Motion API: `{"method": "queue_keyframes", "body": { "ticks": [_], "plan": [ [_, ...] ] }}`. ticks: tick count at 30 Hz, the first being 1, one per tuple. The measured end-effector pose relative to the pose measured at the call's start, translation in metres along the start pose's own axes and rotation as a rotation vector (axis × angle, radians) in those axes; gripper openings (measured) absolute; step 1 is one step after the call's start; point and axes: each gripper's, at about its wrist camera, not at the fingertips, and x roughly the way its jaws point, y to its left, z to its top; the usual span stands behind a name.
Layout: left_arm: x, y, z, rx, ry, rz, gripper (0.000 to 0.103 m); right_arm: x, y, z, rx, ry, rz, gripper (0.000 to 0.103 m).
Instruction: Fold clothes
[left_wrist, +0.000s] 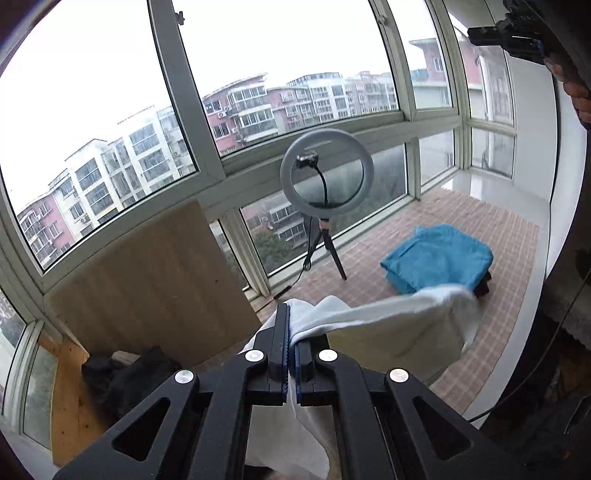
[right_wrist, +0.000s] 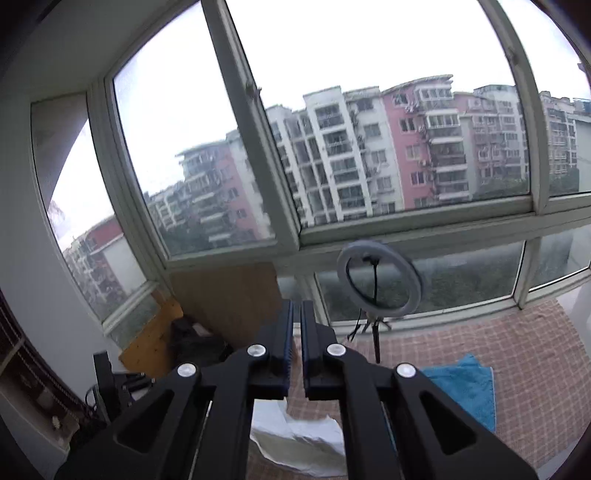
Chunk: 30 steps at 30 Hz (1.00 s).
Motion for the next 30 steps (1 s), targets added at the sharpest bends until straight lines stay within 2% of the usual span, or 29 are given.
{"method": "queue_keyframes", "body": {
  "ticks": [3, 6, 8, 11, 15, 18, 20, 22, 24, 25, 30],
  "plan": [
    [0.021, 0.001, -0.042, 0.023, 0.084, 0.018, 0.001, 0.055, -0.005, -0.084, -0.027, 0.166, 0.004, 0.007],
    [0.041, 0.023, -0.092, -0.086, 0.193, 0.013, 0.001, 0.118, -0.024, -0.192, 0.020, 0.305, 0.050, 0.017],
    [0.049, 0.040, -0.115, -0.149, 0.242, 0.018, 0.001, 0.158, -0.035, -0.267, 0.097, 0.392, 0.104, 0.018],
    [0.055, 0.050, -0.120, -0.165, 0.271, 0.035, 0.001, 0.205, -0.024, -0.367, 0.147, 0.479, 0.148, 0.018],
    [0.062, 0.059, -0.115, -0.175, 0.296, 0.047, 0.001, 0.243, 0.021, -0.460, 0.223, 0.578, 0.260, 0.019],
    [0.070, 0.061, -0.109, -0.153, 0.305, 0.042, 0.001, 0.269, 0.064, -0.506, 0.275, 0.656, 0.331, 0.021],
    [0.075, 0.061, -0.106, -0.129, 0.308, 0.034, 0.001, 0.284, 0.095, -0.526, 0.255, 0.675, 0.336, 0.022],
    [0.078, 0.060, -0.106, -0.116, 0.312, 0.021, 0.001, 0.294, 0.120, -0.537, 0.218, 0.660, 0.318, 0.025],
    [0.079, 0.061, -0.108, -0.105, 0.314, 0.010, 0.001, 0.304, 0.139, -0.543, 0.210, 0.642, 0.312, 0.035],
    [0.080, 0.062, -0.109, -0.099, 0.316, 0.008, 0.001, 0.308, 0.146, -0.546, 0.216, 0.631, 0.309, 0.045],
    [0.077, 0.065, -0.110, -0.080, 0.313, -0.017, 0.001, 0.332, 0.162, -0.547, 0.301, 0.571, 0.237, 0.047]
  ]
}}
